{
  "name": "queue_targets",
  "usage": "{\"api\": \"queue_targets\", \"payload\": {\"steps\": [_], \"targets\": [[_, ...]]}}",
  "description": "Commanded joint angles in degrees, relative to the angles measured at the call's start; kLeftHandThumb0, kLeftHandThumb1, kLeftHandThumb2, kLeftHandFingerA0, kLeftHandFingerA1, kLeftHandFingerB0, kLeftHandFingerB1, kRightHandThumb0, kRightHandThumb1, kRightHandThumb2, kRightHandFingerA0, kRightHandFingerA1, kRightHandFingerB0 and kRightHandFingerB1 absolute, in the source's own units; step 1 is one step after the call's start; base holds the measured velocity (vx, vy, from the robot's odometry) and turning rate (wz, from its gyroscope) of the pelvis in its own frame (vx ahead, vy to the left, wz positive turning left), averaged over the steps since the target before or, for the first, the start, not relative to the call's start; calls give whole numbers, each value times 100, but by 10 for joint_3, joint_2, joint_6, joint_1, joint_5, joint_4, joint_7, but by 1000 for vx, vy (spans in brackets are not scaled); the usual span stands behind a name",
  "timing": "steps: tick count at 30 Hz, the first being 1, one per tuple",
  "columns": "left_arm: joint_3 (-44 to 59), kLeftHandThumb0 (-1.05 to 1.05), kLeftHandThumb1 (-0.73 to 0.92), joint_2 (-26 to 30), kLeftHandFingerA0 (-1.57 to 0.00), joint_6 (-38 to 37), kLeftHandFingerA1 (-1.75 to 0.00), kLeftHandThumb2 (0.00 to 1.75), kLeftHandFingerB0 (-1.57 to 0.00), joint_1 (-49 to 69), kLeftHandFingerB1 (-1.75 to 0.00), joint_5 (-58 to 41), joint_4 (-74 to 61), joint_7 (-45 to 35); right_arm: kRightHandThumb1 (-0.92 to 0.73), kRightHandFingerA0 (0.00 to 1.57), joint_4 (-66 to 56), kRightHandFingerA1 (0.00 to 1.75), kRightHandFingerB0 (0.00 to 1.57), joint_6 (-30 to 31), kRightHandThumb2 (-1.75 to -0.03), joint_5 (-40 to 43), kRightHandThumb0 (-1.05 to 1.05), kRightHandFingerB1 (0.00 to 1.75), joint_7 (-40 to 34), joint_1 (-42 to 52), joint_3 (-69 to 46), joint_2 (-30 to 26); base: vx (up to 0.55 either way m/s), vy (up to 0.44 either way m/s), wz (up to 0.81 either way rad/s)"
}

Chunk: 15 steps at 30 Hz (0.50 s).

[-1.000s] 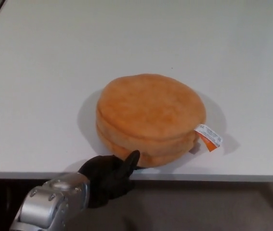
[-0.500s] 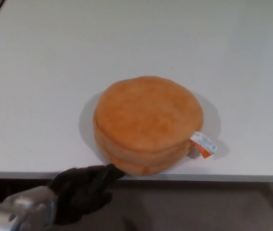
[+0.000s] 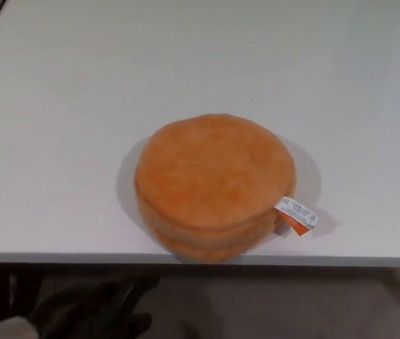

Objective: A soft plate is kept in the center of the table close to the robot and the robot uses its left hand to pick up the plate, turns it upside down and places it back on the table

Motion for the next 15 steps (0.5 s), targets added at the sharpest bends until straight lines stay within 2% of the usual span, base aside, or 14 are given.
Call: {"api": "queue_targets", "payload": {"steps": [1,2,3,4,5,6,10,12,13,14,15], "targets": [[9,-99,62,-5,-2,-229,-7,114,-2,118,-8,66,-41,-9,-72,27,12,58,5,-3,-107,1,-78,40,-2,-3,-7,-4,0,0,0],[8,-100,65,-13,0,-306,-5,116,0,154,-10,92,-32,-6,-72,26,17,57,5,-5,-106,-1,-77,41,-2,-5,-4,-3,0,0,0],[4,-101,69,-18,0,-365,-4,118,0,177,-10,111,-18,-4,-89,34,31,51,14,-7,-67,0,-77,29,3,-10,-4,-5,0,0,0],[2,-98,69,-22,0,-408,-6,117,0,193,-16,125,-7,-1,-88,34,41,51,14,-11,-67,2,-77,28,8,-15,-4,-6,0,0,0],[2,-98,69,-24,0,-439,-6,117,0,204,-16,134,0,1,-88,34,48,51,14,-14,-67,3,-77,28,10,-18,-4,-6,0,0,0],[6,-93,64,-45,-2,-513,-11,113,0,231,-24,144,26,5,-89,33,37,51,14,-10,-67,1,-76,29,6,-11,-5,-8,0,0,0],[25,-97,63,-91,-7,-621,-8,112,0,272,-22,140,64,3,-89,34,22,52,13,-10,-67,-5,-78,29,-3,-2,-3,-2,0,0,0],[32,-98,66,-109,-10,-667,-10,114,-6,285,-18,142,81,6,-89,34,9,52,13,0,-67,-4,-78,28,-5,5,-3,-3,0,0,0],[43,-98,67,-132,-10,-706,-15,114,-6,298,-17,133,98,1,-72,26,31,57,6,-9,-106,-1,-81,39,3,-5,-3,-4,0,0,0],[50,-94,63,-148,-2,-729,-21,113,0,307,-21,125,109,-4,-88,33,39,52,14,-8,-67,3,-79,30,7,-9,-4,-5,0,0,0],[57,-95,64,-160,-2,-743,-24,113,0,316,-22,114,118,-12,-87,34,34,53,14,-2,-66,9,-79,31,8,-7,-3,-2,0,0,0]]}}
